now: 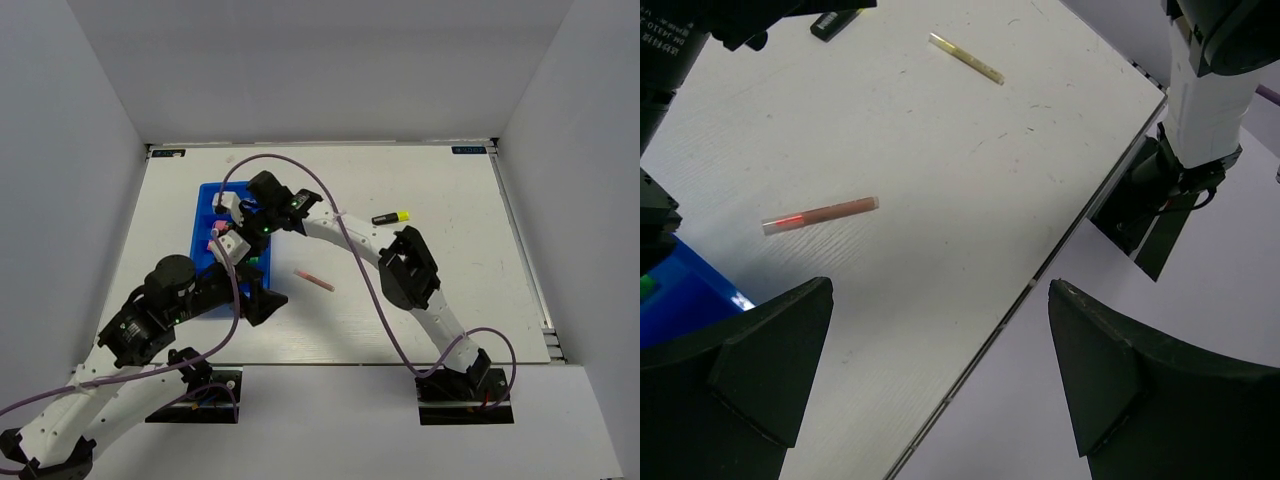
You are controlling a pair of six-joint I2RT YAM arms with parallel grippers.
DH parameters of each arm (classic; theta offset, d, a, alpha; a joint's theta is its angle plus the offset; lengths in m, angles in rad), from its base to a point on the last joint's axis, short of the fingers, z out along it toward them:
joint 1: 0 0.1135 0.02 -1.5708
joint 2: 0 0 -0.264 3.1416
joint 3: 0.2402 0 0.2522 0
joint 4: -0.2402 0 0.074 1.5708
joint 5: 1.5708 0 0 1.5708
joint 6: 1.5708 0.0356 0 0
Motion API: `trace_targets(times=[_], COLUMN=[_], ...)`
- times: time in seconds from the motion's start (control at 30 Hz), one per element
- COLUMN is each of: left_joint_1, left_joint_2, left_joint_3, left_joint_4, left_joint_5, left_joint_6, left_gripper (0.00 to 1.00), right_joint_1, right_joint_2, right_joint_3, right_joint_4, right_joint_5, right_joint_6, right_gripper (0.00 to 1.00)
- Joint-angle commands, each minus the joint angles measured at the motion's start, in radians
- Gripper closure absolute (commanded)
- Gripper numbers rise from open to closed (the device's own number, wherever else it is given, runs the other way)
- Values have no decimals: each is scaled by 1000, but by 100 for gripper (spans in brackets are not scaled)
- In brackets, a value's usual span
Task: Sort the stationery into containers
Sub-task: Place the pen in the storage box, then pick up the pen from the center of the board.
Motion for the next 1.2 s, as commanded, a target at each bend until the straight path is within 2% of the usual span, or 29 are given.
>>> trace_targets(times=[0.0, 0.17, 0.2, 0.27, 0.3, 0.33, 0.43, 0.57, 0.6, 0.63, 0.7, 0.77, 0.87, 0.9, 0.93, 0.97, 1.0, 1.03, 1.07, 1.1, 1.13, 1.17], left_joint_1=[-1, 2, 0, 0, 2, -1, 0, -1, -1, 0, 0, 0, 0, 2, -1, 2, 0, -1, 2, 2, 0, 0], left_joint_2=[-24, -38, -46, -55, -56, -58, -64, -67, -70, -70, -76, -84, -82, -79, -72, -66, -52, -34, -18, 9, 45, 65], left_joint_3=[6, -3, -2, -8, -10, -10, -13, -11, -8, -8, -7, -5, -10, -20, -23, -28, -40, -46, -48, -51, -54, -56], left_joint_4=[9, -3, -10, -13, -14, -17, -16, -19, -22, -19, -14, -16, -16, -14, -13, -5, -8, -14, -19, -23, -46, -53], left_joint_5=[7, 4, 6, 3, 0, 0, -2, -2, -2, -2, -2, 7, 9, 12, 16, 24, 23, 15, 3, 1, 1, 0], left_joint_6=[-8, -10, -10, -8, -7, -7, -7, -8, -8, -10, -13, -14, -8, -5, -2, -1, 4, 5, 4, 5, 30, 39], left_gripper=[1, 1, 1, 1, 1, 1, 1, 1, 1, 1, 1, 1, 8, 12, 27, 42, 64, 100, 100, 100, 100, 88], right_joint_1=[1, 16, 18, 22, 24, 25, 22, 25, 25, 24, 19, 13, -7, -19, -30, -47, -54, -74, -102, -123, -195, -225], right_joint_2=[39, 84, 85, 88, 85, 82, 59, 1, -5, -14, -42, -79, -129, -170, -188, -206, -258, -272, -302, -329, -338, -362], right_joint_3=[40, 17, 15, 9, 9, 15, 40, 57, 63, 69, 77, 75, 57, 46, 13, -9, -97, -129, -161, -229, -253, -271], right_joint_4=[128, 125, 122, 110, 108, 107, 96, 82, 79, 78, 84, 87, 78, 65, 65, 68, 76, 81, 78, 46, 7, -20], right_joint_5=[105, 170, 176, 179, 184, 182, 156, 98, 95, 96, 122, 191, 249, 266, 282, 353, 383, 451, 495, 504, 510, 491], right_joint_6=[-4, -145, -161, -178, -183, -183, -160, -102, -96, -90, -71, -71, -121, -135, -155, -224, -256, -289, -360, -379, -424, -438], right_gripper=[100, 100, 85, 70, 55, 52, 52, 55, 59, 77, 100, 100, 100, 100, 100, 90, 79, 67, 56, 54, 52, 52])
